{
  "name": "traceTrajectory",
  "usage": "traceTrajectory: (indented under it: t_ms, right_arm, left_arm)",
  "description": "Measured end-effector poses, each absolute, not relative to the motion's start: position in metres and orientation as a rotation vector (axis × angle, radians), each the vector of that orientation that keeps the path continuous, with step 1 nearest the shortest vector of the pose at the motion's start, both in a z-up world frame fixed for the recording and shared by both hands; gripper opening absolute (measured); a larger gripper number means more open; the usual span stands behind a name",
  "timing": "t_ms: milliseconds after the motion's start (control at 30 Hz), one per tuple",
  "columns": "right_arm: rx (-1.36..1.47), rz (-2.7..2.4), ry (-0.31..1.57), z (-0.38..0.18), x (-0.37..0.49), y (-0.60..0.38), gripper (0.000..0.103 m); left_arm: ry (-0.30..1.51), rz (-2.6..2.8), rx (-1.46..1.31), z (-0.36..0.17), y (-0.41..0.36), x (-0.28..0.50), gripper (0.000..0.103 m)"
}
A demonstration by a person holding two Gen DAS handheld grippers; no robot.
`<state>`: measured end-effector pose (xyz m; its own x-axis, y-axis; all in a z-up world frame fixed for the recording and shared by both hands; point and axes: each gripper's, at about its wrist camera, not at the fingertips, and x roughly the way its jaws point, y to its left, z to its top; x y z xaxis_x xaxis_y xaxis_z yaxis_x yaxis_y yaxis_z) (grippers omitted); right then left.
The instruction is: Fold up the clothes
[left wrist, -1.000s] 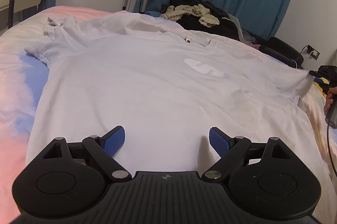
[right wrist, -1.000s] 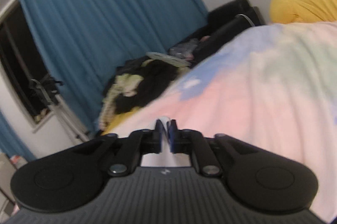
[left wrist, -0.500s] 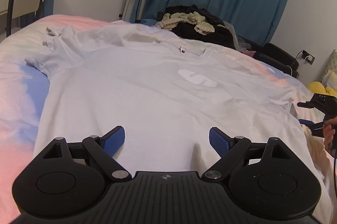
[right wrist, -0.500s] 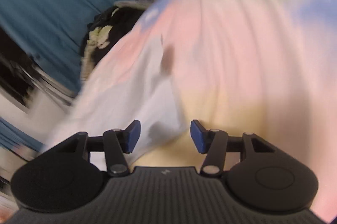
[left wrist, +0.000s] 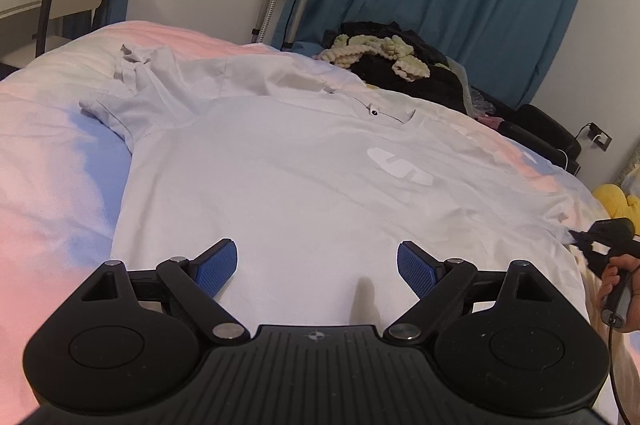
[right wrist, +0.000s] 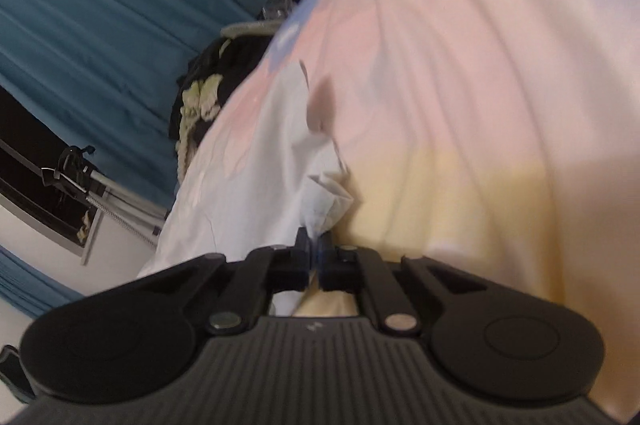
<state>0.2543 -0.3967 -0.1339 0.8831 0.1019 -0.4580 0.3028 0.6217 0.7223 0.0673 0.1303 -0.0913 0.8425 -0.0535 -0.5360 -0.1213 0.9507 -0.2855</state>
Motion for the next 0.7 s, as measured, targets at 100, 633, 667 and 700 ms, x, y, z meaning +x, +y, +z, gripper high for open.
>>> traceTrajectory:
  t_ms: [100,633,667,700]
  right_arm:
    - [0.746,-0.163,0.529,-0.133,0.265,-0.403,0.004]
    - [0.499,-0.053,0.442,-0.064,0.191,-0.327,0.034]
    - [0.482,-0.030,0.437,-0.055,0.181,-0.317,0.034]
    - [0.463,-0.001,0.430,-0.047,0.169,-0.306,0.034]
  left_arm:
    - [0.570,0.035,-0.309,-0.091,0.132,0.068,0.089]
    - [0.500,0.051,-0.218,-0.073,0.131,0.056,0.089]
    - [0.496,0.048,-0.217,-0.071,0.131,0.053,0.089]
    - [0.490,0.045,-0.214,-0.068,0.131,0.050,0.090]
